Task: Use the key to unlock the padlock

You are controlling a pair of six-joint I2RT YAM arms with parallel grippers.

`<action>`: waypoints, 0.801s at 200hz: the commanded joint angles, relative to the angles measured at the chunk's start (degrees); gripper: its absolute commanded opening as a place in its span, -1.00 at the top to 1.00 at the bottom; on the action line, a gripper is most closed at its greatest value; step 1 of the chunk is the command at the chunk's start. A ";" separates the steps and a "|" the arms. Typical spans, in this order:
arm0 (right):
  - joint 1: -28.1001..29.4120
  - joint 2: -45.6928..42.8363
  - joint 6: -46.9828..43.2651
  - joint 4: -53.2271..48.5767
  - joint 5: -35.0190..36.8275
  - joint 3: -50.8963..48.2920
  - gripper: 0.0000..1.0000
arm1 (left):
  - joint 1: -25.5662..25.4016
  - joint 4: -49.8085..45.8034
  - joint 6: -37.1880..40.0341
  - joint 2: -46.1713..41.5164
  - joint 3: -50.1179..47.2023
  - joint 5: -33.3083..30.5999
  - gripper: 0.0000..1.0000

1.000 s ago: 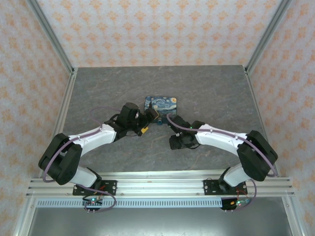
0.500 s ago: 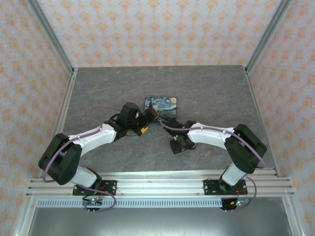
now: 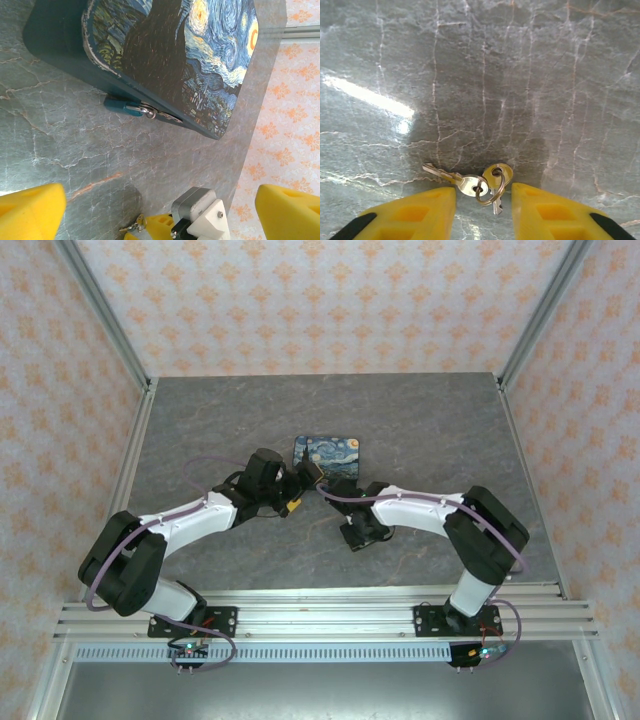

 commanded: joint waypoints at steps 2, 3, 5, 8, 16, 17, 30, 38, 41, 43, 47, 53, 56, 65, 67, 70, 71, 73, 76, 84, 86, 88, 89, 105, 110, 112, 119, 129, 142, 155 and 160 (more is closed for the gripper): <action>-0.37 2.57 0.01 1.35 3.61 0.35 0.38 | -0.32 -0.83 1.23 0.66 1.37 -1.22 -0.95; -0.37 2.58 -0.03 1.34 3.60 0.39 0.39 | -0.30 -0.85 1.23 0.67 1.38 -1.22 -0.95; -0.37 2.68 0.01 1.34 3.60 0.43 0.39 | -0.31 -0.75 1.23 0.67 1.38 -1.22 -0.95; -0.39 2.75 0.04 1.26 3.60 0.44 0.40 | -0.32 -0.70 1.23 0.67 1.36 -1.22 -0.95; -0.46 2.72 0.20 1.24 3.52 0.44 0.44 | -0.35 -0.69 1.23 0.67 1.38 -1.21 -0.95; -0.46 2.78 0.28 1.25 3.47 0.44 0.45 | -0.36 -0.69 1.23 0.71 1.38 -1.17 -0.95; -0.54 2.92 0.69 1.25 3.01 0.26 0.58 | -0.35 -0.61 1.22 0.67 1.38 -1.22 -0.95; -0.62 2.94 0.91 1.33 2.61 0.09 0.66 | -0.34 -0.70 1.23 0.67 1.37 -1.21 -0.95; -0.63 2.94 1.11 1.34 2.51 0.02 0.69 | -0.30 -0.69 1.23 0.67 1.38 -1.15 -0.95; -0.63 2.94 1.21 1.42 2.45 -0.04 0.71 | -0.33 -0.69 1.18 0.67 1.36 -1.14 -0.95; -0.70 2.96 1.51 1.49 2.22 -0.17 0.74 | -0.30 -0.69 1.23 0.67 1.38 -1.17 -0.95; -0.80 2.94 1.84 1.51 1.98 -0.33 0.79 | -0.35 -0.69 1.22 0.58 1.35 -1.22 -0.95; -0.85 2.90 2.04 1.58 1.87 -0.42 0.82 | -0.31 -0.69 1.23 0.58 1.34 -1.22 -0.95; -0.98 2.88 2.61 1.68 1.54 -0.68 0.92 | -0.28 -0.69 1.32 0.55 1.38 -1.15 -0.95; -1.03 2.84 2.73 1.69 1.55 -0.74 0.94 | -0.30 -0.69 1.32 0.55 1.34 -1.18 -0.95; -1.07 2.83 2.94 1.77 1.48 -0.83 0.98 | -0.31 -0.69 1.27 0.50 1.30 -1.17 -0.95; -1.07 2.75 3.02 1.77 1.44 -0.85 0.99 | -0.34 -0.69 1.29 0.50 1.30 -1.15 -0.95; -1.07 2.76 3.14 1.77 1.35 -0.94 1.00 | -0.30 -0.69 1.31 0.49 1.30 -1.20 -0.95; -1.15 2.62 3.35 1.84 1.31 -1.03 1.00 | -0.35 -0.65 1.32 0.49 1.28 -1.21 -0.95; -1.31 2.37 3.97 2.04 1.08 -1.35 1.00 | -0.28 -0.65 1.31 0.41 1.21 -1.20 -0.95; -1.33 2.29 4.13 2.13 0.99 -1.44 1.00 | -0.30 -0.68 1.31 0.41 1.21 -1.21 -0.95; -1.38 2.21 4.25 2.19 0.90 -1.50 1.00 | -0.31 -0.69 1.25 0.41 1.21 -1.20 -0.95; -1.44 2.22 4.33 2.25 0.84 -1.54 1.00 | -0.30 -0.69 1.28 0.45 1.21 -1.21 -0.95; -1.68 1.17 5.42 2.71 0.12 -2.17 1.00 | -0.33 -0.71 1.21 0.32 1.10 -1.20 -0.95; -1.69 0.68 5.84 2.97 -0.14 -2.40 1.00 | -0.30 -0.69 1.23 0.24 1.05 -1.21 -0.95; -1.75 0.44 6.00 3.00 -0.17 -2.45 1.00 | -0.29 -0.69 1.23 0.23 1.01 -1.15 -0.95; -1.86 -0.34 6.59 3.30 -0.41 -2.78 1.00 | -0.34 -0.69 1.23 0.15 1.02 -1.21 -0.95; -2.10 -1.80 7.51 3.89 -0.69 -3.30 1.00 | -0.32 -0.69 1.23 0.14 0.98 -1.20 -0.95; -2.54 -3.96 8.85 4.93 -1.27 -4.17 1.00 | -0.32 -0.69 1.23 0.05 0.97 -1.09 -0.95; -3.14 -6.35 10.12 6.19 -2.05 -5.27 1.00 | -0.29 -0.76 1.15 0.05 1.02 -1.05 -0.95; -3.41 -7.27 10.64 6.61 -2.36 -5.60 1.00 | -0.35 -0.62 1.09 0.10 0.92 -0.98 -0.95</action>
